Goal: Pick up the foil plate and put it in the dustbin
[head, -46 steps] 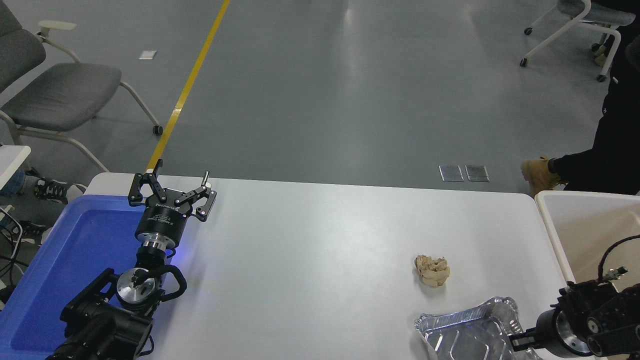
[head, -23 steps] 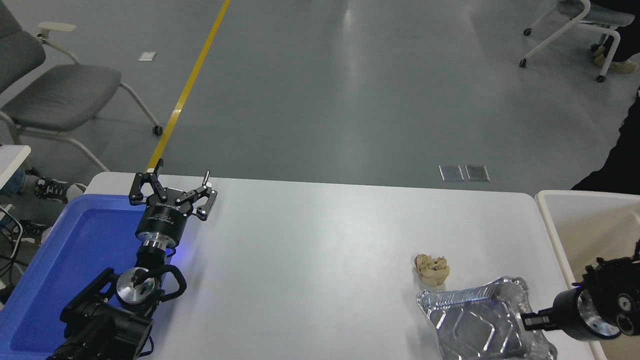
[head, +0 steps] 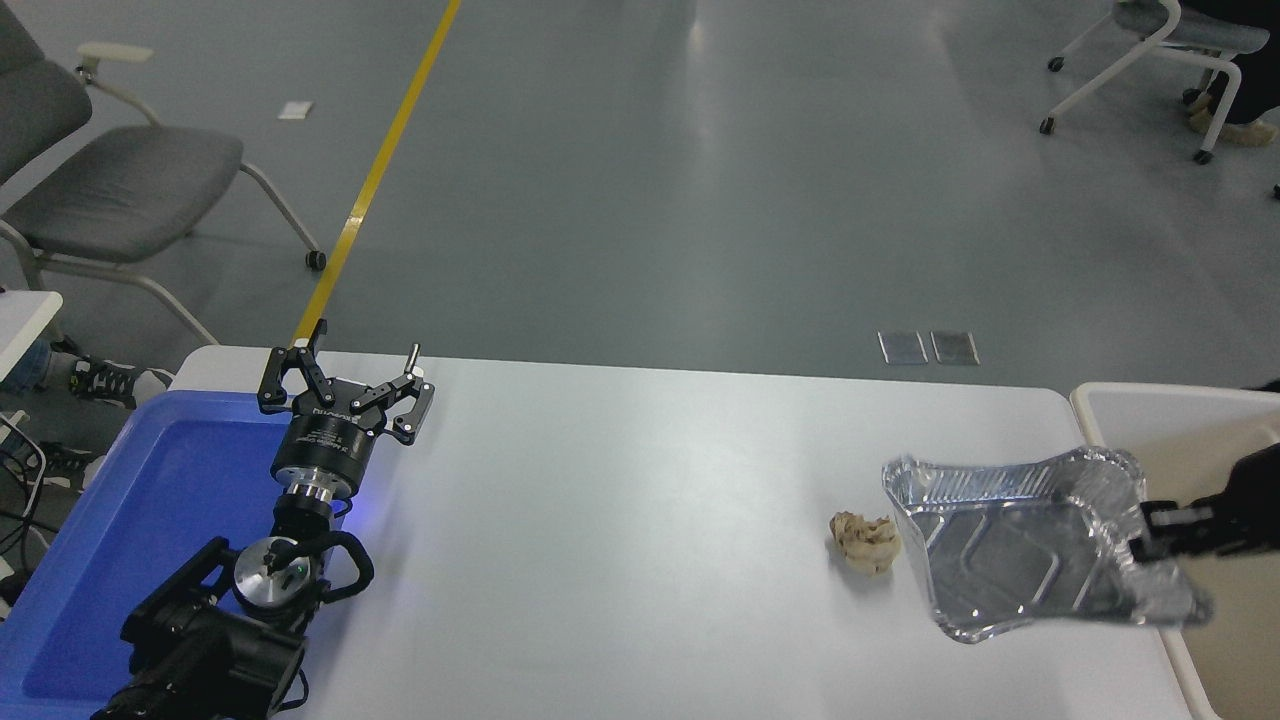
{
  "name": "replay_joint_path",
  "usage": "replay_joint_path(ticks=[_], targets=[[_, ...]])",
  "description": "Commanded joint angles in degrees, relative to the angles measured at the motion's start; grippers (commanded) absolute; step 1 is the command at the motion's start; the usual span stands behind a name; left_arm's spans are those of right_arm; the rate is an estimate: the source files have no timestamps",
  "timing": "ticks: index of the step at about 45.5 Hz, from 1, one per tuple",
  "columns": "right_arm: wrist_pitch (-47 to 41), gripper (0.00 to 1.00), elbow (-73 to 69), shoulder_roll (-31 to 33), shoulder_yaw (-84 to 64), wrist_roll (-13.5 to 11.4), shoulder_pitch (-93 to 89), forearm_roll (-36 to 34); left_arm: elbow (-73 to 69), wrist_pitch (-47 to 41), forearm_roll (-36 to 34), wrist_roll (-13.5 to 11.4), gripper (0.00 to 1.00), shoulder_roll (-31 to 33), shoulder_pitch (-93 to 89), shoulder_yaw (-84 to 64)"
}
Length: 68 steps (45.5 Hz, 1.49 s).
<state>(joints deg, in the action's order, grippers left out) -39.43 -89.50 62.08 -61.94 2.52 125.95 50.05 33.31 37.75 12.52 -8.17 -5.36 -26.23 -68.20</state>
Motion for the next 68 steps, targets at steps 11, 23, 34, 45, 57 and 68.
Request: replay_joint_path(ticks=[11,23,34,45,57,68], targets=[[-5.6,0.00,5.0,0.8,-0.1,-0.7,11.2,0.8,0.0,0.0,0.0,0.0,0.99,0.0,0.0,0.0],[-5.6,0.00,20.4,0.8,-0.5,-0.6,9.1,-1.9,0.0,0.0,0.0,0.0,0.99,0.0,0.0,0.0],[-5.6,0.00,43.6,1.2,6.0,-0.6,-5.8,-10.2,0.0,0.0,0.0,0.0,0.99,0.0,0.0,0.0],[-3.9,0.00,62.4,-2.1,17.0,-0.8,-31.2,-25.1,0.0,0.0,0.0,0.0,0.99,0.0,0.0,0.0],[4.8,0.00,83.2,-13.3,28.5,-1.6,-61.3,-42.9,0.0,0.0,0.0,0.0,0.99,0.0,0.0,0.0],[14.1,0.00,98.5,-26.7,48.1,-5.0,-80.5,-44.2,0.0,0.0,0.0,0.0,0.99,0.0,0.0,0.0]])
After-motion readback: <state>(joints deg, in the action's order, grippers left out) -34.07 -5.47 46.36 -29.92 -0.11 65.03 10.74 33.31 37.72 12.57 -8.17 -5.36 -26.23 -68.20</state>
